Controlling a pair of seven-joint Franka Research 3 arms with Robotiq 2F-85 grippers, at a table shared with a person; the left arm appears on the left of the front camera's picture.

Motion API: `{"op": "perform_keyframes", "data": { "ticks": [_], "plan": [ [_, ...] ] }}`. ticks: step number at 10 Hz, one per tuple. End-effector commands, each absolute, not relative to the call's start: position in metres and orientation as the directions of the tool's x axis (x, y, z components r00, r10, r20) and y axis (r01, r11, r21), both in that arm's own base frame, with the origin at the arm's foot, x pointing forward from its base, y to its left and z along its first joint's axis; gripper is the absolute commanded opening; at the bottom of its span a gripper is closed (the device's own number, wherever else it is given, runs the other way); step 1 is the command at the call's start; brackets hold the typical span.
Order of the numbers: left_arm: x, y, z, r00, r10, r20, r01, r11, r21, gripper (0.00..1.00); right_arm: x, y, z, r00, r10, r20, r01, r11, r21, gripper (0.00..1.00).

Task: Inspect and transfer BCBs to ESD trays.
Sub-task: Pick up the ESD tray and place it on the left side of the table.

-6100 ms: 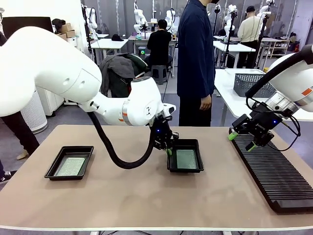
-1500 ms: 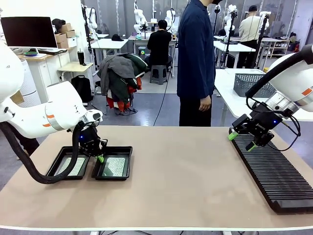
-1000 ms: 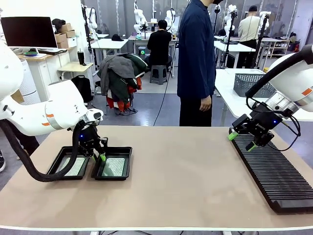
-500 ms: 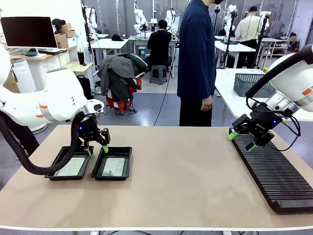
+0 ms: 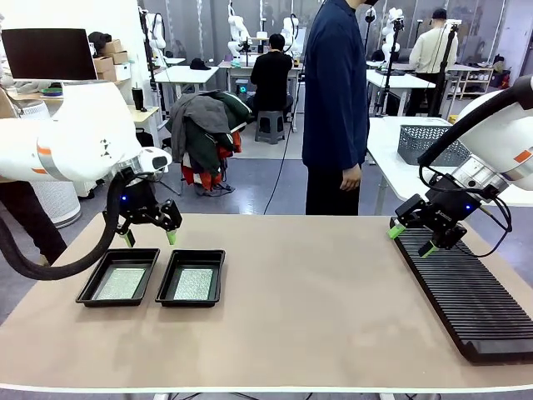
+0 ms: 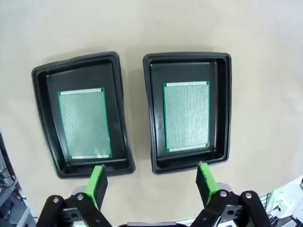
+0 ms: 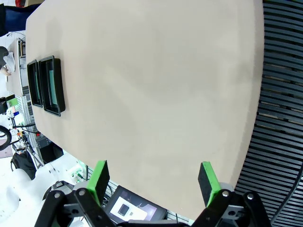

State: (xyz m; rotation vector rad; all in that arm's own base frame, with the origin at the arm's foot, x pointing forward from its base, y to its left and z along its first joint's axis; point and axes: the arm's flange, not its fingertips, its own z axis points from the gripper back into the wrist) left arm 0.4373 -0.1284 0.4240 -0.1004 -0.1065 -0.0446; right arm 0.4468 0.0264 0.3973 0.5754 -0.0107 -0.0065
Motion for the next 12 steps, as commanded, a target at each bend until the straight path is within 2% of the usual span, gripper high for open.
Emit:
{"op": "perform_keyframes", "data": {
  "ticks": [1, 5, 6, 12],
  "plan": [
    [0.427, -0.132, 0.433, 0.995, -0.040, 0.094, 0.045, 0.998, -0.051, 1.00, 0.448, 0.028, 0.399, 1.000, -0.029, 0.003, 0.023, 0.849, 0.528, 1.00],
    [0.421, -0.135, 0.448, 0.994, -0.014, 0.106, 0.018, 0.999, -0.041, 1.00, 0.448, 0.028, 0.399, 1.000, -0.029, 0.003, 0.023, 0.849, 0.528, 1.00],
    [0.423, -0.135, 0.442, 0.994, -0.046, 0.097, 0.053, 0.996, -0.070, 1.00, 0.448, 0.028, 0.399, 1.000, -0.029, 0.003, 0.023, 0.849, 0.528, 1.00],
    [0.423, -0.135, 0.442, 0.994, -0.046, 0.097, 0.053, 0.996, -0.070, 1.00, 0.448, 0.028, 0.399, 1.000, -0.029, 0.003, 0.023, 0.849, 0.528, 1.00]
  ]
}}
